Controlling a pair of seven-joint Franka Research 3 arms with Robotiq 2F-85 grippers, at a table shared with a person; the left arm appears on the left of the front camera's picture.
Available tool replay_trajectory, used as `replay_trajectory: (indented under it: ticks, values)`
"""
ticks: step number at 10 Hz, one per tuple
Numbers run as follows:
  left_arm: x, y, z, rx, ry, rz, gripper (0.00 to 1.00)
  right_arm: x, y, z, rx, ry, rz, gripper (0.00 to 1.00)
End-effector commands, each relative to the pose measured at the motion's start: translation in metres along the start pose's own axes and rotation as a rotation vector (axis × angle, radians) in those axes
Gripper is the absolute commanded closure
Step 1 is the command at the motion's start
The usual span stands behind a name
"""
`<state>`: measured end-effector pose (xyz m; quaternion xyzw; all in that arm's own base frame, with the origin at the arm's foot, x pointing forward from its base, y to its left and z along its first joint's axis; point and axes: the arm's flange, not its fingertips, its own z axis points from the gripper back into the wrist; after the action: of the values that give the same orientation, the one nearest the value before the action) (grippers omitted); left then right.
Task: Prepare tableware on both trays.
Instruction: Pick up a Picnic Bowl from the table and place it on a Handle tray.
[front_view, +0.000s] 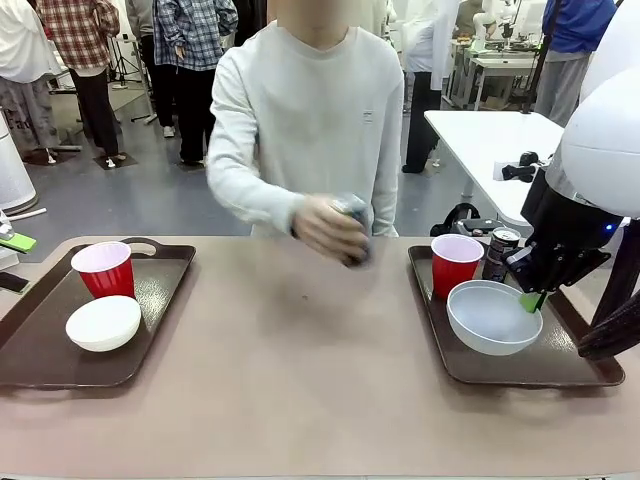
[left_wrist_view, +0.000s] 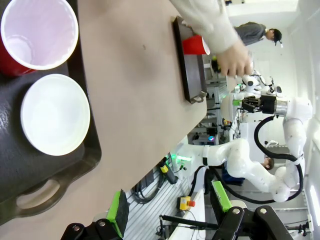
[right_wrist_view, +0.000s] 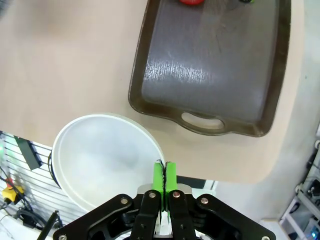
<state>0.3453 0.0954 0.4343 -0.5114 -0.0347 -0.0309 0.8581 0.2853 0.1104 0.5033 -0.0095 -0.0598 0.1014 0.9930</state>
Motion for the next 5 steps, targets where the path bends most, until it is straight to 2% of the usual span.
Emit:
replay_trajectory:
  ticks: [1, 2, 3, 5]
  values:
    - [-0.001, 0.000, 0.002, -0.016, -0.006, -0.010, 0.13, 0.015, -0.020, -0.010, 0.023, -0.013, -0.066, 0.98]
    - [-0.001, 0.000, 0.002, -0.016, -0.006, -0.010, 0.13, 0.025, -0.037, -0.025, 0.013, -0.035, -0.093, 0.98]
    - [-0.001, 0.000, 0.002, -0.016, -0.006, -0.010, 0.13, 0.041, -0.057, -0.052, -0.021, -0.014, -0.149, 0.98]
    - [-0.001, 0.000, 0.002, -0.016, -0.006, -0.010, 0.13, 0.057, -0.072, -0.089, -0.062, -0.007, -0.151, 0.98]
